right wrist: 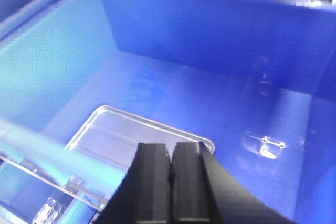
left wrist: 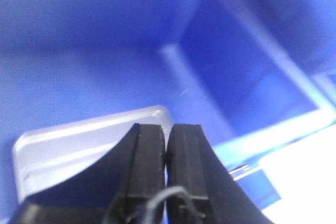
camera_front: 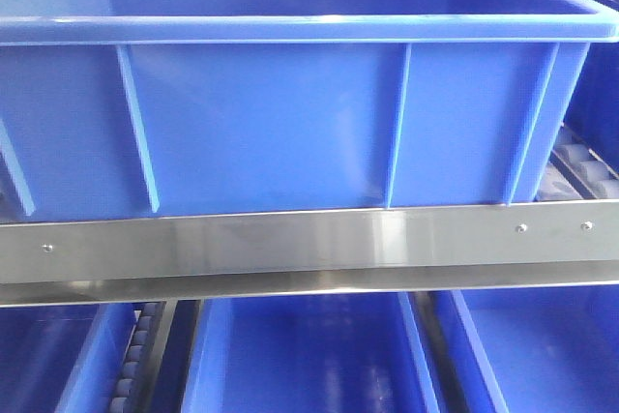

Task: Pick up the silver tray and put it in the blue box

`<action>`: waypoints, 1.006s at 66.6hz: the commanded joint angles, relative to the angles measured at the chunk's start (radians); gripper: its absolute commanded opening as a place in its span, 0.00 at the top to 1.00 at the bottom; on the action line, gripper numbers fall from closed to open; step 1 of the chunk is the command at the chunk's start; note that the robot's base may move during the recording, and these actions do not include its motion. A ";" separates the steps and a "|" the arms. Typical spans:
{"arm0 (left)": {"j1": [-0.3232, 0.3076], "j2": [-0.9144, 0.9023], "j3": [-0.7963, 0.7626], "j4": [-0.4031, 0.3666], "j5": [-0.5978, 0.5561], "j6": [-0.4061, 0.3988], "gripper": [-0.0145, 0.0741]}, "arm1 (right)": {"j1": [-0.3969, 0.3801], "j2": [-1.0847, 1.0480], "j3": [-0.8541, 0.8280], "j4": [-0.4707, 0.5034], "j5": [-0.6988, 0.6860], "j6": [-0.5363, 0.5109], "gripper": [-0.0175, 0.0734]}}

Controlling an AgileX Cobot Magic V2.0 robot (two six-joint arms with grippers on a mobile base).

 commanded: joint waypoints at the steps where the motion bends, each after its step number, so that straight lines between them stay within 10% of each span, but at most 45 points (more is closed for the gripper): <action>1: -0.013 -0.092 0.064 0.029 -0.189 0.003 0.84 | -0.002 -0.112 0.056 -0.033 -0.121 -0.015 0.75; 25: -0.013 -0.455 0.390 0.039 -0.232 0.003 0.84 | -0.002 -0.547 0.286 -0.033 0.074 -0.015 0.75; 67: -0.013 -0.490 0.409 0.039 -0.238 0.003 0.84 | -0.002 -0.661 0.286 -0.033 0.099 -0.015 0.75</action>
